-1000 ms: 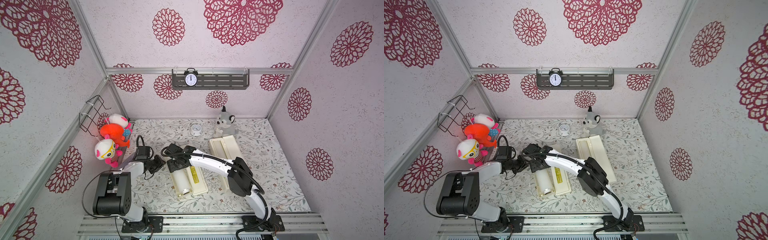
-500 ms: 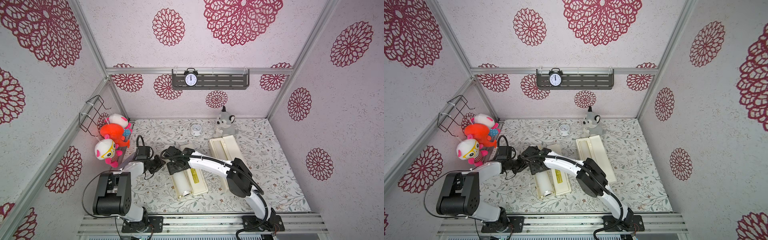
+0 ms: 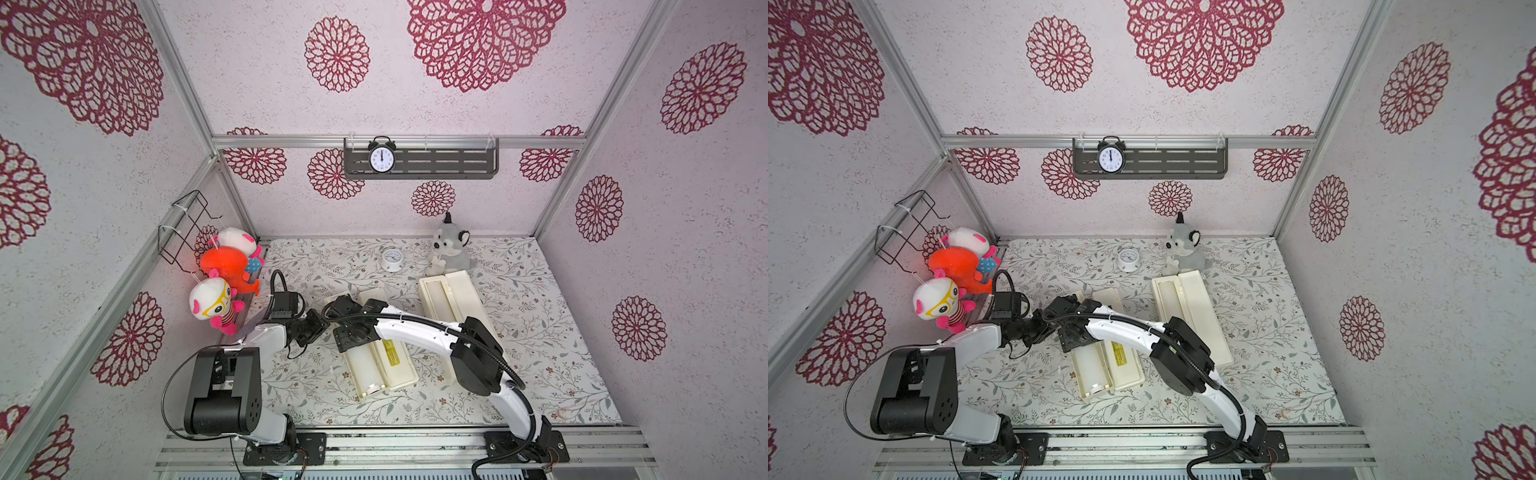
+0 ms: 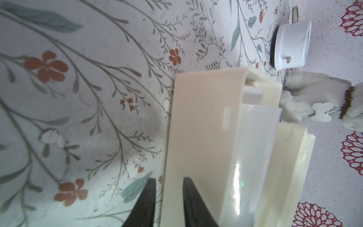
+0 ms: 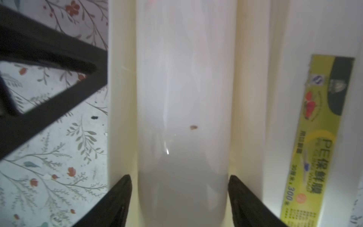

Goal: Put plastic wrap rolls into dispensers
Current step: Place the plastic wrap into the plastic wrap cutting box, then pick up the lid from the center of the board.

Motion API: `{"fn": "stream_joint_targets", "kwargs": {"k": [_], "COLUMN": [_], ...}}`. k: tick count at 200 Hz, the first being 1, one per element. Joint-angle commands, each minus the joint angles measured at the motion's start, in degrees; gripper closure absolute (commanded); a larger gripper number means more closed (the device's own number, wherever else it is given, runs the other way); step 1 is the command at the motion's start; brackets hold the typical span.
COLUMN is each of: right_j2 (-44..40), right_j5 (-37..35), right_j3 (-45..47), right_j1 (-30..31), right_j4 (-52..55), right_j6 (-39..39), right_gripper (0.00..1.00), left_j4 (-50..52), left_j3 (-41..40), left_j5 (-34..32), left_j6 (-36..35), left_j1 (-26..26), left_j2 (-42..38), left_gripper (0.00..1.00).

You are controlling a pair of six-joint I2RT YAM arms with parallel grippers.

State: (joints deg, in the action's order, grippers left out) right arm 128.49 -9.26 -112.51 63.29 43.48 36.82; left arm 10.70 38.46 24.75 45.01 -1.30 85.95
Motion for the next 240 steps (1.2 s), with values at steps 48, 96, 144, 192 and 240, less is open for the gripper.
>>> {"fn": "stream_joint_targets", "kwargs": {"k": [48, 96, 144, 192, 240], "right_j2": [-13.69, -16.54, -15.31, -11.95, -8.90], "right_j5": [-6.04, -7.10, -4.98, 0.29, -1.97], "right_j3": [4.90, 14.19, 19.94, 21.10, 20.38], "right_j1": [-2.37, -6.99, -9.62, -10.93, -11.32], "right_j4": [-2.06, -2.20, -6.08, -9.60, -9.05], "right_j6": [-3.09, -8.26, -10.37, -11.43, -11.37], "right_gripper": [0.12, 0.06, 0.02, 0.02, 0.02], "left_j4": [0.66, 0.73, -0.24, 0.37, 1.25], "left_j3": [0.91, 1.09, 2.05, 4.39, 7.25], "left_j5": [0.47, 1.70, 1.20, 0.82, 0.39], "left_j6": [-1.27, -1.97, -1.07, -0.81, -1.03], "left_j1": [-0.29, 0.46, 1.87, 2.49, 3.78], "left_j2": [-0.92, -0.82, 1.74, 3.58, 5.32], "left_gripper": [0.71, 0.71, 0.73, 0.73, 0.73]}}
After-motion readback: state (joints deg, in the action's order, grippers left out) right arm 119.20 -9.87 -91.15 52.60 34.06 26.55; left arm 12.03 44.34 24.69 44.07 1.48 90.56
